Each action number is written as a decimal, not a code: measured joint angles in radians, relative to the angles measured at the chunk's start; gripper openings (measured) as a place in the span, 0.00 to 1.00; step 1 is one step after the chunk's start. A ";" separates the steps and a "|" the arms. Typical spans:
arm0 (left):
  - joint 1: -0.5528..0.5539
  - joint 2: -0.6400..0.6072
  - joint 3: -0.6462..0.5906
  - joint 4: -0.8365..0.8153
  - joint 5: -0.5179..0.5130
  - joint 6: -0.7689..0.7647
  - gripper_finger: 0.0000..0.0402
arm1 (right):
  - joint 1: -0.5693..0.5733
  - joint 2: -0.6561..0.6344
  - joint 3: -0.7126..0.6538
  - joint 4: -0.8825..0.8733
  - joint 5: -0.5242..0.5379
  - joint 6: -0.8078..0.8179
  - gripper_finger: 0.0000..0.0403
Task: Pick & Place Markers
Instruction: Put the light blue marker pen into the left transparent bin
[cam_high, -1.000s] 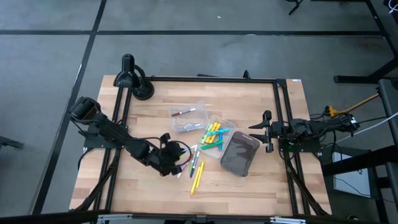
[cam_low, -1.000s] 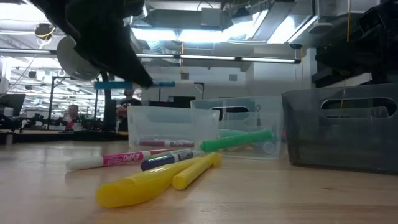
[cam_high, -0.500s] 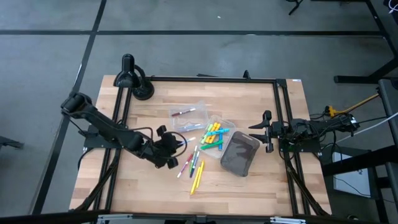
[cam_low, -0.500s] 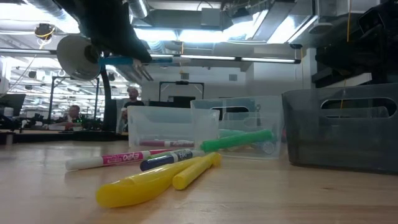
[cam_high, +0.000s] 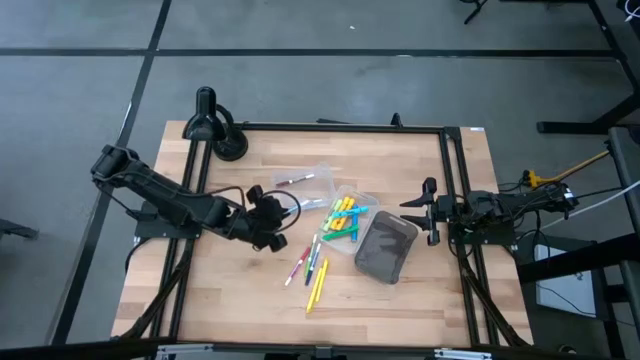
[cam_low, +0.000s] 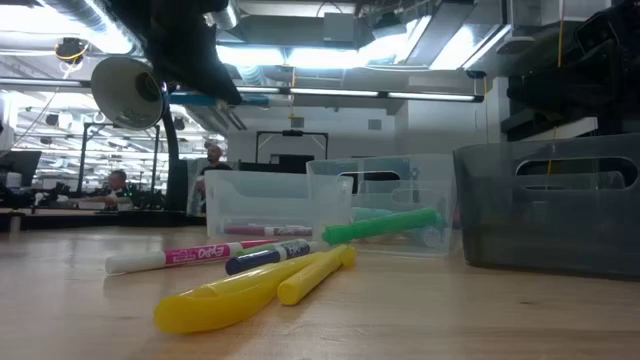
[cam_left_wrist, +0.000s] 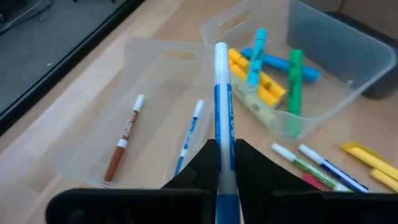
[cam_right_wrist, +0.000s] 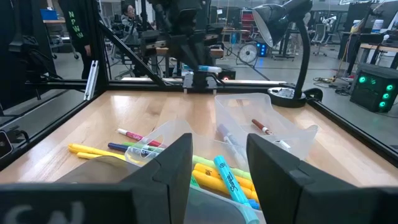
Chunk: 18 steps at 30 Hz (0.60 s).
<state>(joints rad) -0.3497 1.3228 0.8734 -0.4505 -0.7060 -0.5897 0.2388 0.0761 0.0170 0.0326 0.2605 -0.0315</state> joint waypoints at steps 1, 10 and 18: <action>0.009 0.000 0.000 -0.001 0.000 0.001 0.07 | 0.000 0.000 0.000 0.000 0.000 0.000 0.38; 0.085 -0.006 0.000 0.002 0.019 0.040 0.07 | 0.000 0.000 0.000 0.000 0.000 0.000 0.38; 0.195 -0.098 0.000 0.008 0.132 0.086 0.07 | 0.000 0.000 0.000 0.000 0.000 0.000 0.38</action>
<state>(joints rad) -0.1543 1.2243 0.8734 -0.4421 -0.5743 -0.5038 0.2386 0.0759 0.0172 0.0326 0.2604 -0.0315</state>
